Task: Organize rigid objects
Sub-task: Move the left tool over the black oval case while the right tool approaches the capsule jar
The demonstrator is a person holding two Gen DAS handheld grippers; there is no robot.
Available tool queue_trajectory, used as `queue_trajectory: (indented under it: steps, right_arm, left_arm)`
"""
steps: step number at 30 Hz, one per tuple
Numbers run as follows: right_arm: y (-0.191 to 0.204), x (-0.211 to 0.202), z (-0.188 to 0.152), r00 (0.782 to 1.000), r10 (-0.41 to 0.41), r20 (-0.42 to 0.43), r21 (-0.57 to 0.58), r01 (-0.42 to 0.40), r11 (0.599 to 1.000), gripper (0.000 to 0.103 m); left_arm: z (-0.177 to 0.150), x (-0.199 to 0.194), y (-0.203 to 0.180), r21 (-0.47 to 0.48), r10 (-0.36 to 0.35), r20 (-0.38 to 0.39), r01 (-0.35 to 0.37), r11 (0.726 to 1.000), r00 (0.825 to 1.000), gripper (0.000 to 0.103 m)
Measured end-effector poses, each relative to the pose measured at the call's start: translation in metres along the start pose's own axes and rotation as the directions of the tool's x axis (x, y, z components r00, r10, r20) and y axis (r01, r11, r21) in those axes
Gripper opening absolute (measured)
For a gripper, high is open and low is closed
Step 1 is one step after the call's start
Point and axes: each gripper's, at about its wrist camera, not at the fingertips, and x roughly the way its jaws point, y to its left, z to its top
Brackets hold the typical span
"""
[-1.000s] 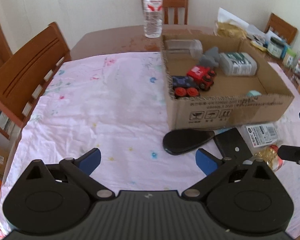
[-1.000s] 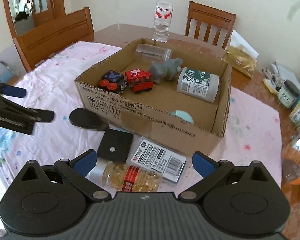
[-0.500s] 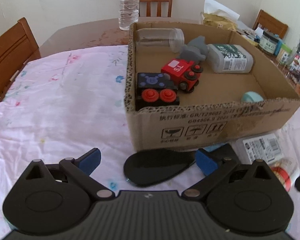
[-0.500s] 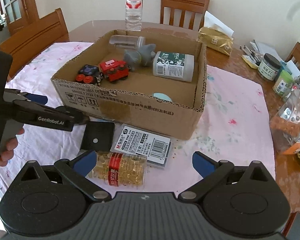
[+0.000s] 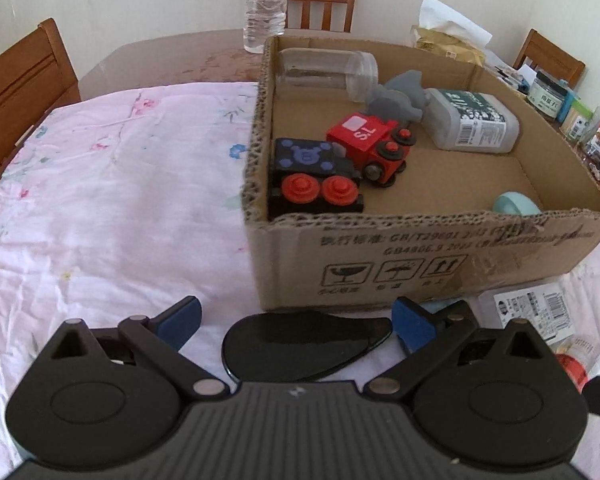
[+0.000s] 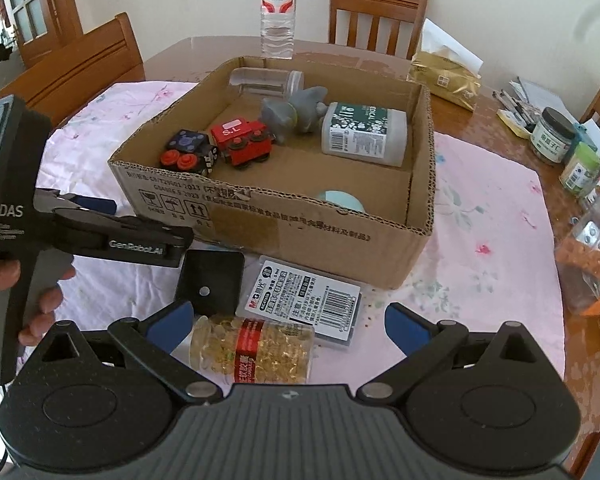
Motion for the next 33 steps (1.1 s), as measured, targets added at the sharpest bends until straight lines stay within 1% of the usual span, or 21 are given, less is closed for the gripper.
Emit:
queue_trajectory:
  steps: [5, 8, 13, 17, 22, 25, 27, 30, 33]
  right_arm:
    - [0.002, 0.002, 0.000, 1.000, 0.010, -0.006, -0.007, -0.010, 1.000, 0.103]
    - [0.002, 0.003, -0.001, 1.000, 0.014, -0.007, -0.005, -0.014, 1.000, 0.103]
    - [0.005, 0.004, -0.001, 1.000, 0.017, -0.012, -0.005, -0.017, 1.000, 0.103]
    - [0.008, 0.004, -0.003, 1.000, 0.022, -0.022, -0.007, -0.022, 1.000, 0.103]
    - [0.009, 0.009, -0.010, 0.997, 0.044, -0.061, 0.001, -0.044, 0.999, 0.103]
    - [0.009, 0.016, -0.012, 0.991, 0.088, -0.101, 0.034, -0.085, 0.996, 0.103]
    - [0.012, 0.021, -0.013, 0.987, 0.103, -0.122, 0.044, -0.098, 0.994, 0.103]
    - [0.021, 0.027, -0.013, 0.986, 0.093, -0.137, 0.038, -0.089, 0.995, 0.103]
    - [0.030, 0.035, -0.009, 0.987, 0.050, -0.150, 0.035, -0.045, 0.998, 0.103]
  left_arm:
    - [-0.006, -0.007, 0.015, 0.009, 0.025, -0.021, -0.025, 1.000, 0.999, 0.102]
    - [-0.011, -0.013, 0.022, 0.019, 0.003, -0.024, -0.003, 1.000, 1.000, 0.102]
    - [-0.013, -0.008, 0.019, 0.067, 0.008, -0.033, -0.006, 0.998, 0.999, 0.102]
    - [-0.014, -0.006, 0.020, 0.069, 0.011, -0.039, -0.009, 0.998, 0.999, 0.103]
    - [-0.012, -0.005, 0.020, 0.066, 0.011, -0.039, -0.009, 0.998, 0.999, 0.103]
    - [-0.012, -0.005, 0.022, 0.069, 0.009, -0.038, -0.007, 0.998, 0.999, 0.103]
    - [-0.012, -0.005, 0.023, 0.070, 0.008, -0.039, -0.006, 0.998, 0.999, 0.103]
    - [-0.013, -0.006, 0.024, 0.071, 0.008, -0.037, -0.005, 0.997, 0.999, 0.103]
    - [-0.013, -0.006, 0.023, 0.073, 0.006, -0.036, -0.004, 0.997, 0.999, 0.103]
